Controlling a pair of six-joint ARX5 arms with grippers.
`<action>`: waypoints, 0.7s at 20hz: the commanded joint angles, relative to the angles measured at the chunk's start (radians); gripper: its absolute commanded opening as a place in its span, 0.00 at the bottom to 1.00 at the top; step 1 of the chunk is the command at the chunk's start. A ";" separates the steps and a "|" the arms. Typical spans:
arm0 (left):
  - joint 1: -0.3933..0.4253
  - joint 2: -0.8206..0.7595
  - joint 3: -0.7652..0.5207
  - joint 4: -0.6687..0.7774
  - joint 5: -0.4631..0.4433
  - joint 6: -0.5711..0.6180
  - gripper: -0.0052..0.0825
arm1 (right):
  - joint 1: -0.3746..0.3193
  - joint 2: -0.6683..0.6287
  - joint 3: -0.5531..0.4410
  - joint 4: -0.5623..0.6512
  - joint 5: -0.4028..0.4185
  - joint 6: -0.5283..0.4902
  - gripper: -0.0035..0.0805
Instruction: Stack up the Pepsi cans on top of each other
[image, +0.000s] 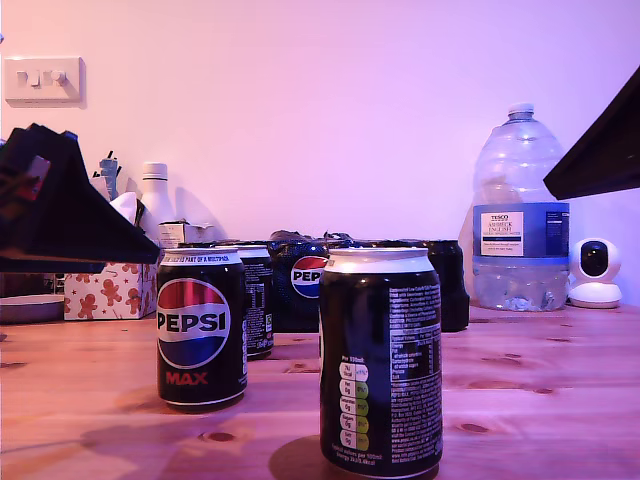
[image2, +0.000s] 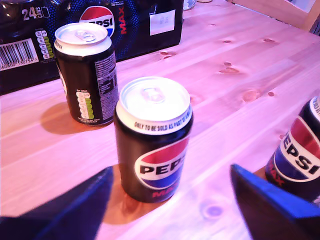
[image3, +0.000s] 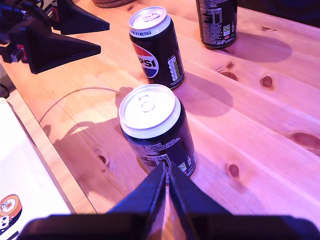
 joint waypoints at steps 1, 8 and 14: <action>-0.003 0.004 -0.011 0.025 -0.034 -0.044 0.96 | 0.003 0.006 -0.009 0.004 -0.002 -0.006 0.03; -0.007 0.010 -0.011 0.022 -0.124 -0.232 0.96 | 0.031 0.006 -0.009 -0.013 -0.033 0.003 0.03; -0.066 0.010 -0.011 -0.002 -0.065 -0.013 0.96 | 0.034 0.006 -0.009 -0.027 -0.029 0.002 0.03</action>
